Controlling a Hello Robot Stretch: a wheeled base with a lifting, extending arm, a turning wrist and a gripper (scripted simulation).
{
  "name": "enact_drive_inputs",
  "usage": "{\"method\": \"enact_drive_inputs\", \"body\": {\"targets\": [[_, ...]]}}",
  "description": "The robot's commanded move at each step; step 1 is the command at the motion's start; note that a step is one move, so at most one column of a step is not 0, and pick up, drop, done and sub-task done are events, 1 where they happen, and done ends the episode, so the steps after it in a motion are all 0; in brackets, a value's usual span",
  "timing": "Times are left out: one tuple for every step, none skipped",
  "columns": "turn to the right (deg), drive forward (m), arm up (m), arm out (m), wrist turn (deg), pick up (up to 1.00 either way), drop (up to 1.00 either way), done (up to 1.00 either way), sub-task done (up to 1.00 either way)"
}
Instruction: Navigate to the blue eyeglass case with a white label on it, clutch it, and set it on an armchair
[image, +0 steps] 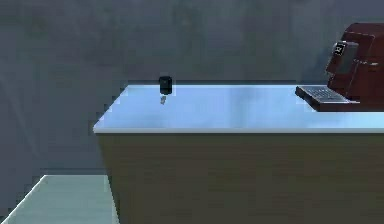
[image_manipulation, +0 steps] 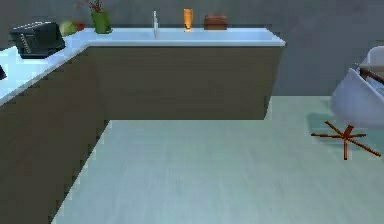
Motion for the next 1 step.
{"method": "enact_drive_inputs", "body": {"targets": [[-45.0,0.00,0.00,0.00,0.0,0.00,0.00,0.00,0.00]]}}
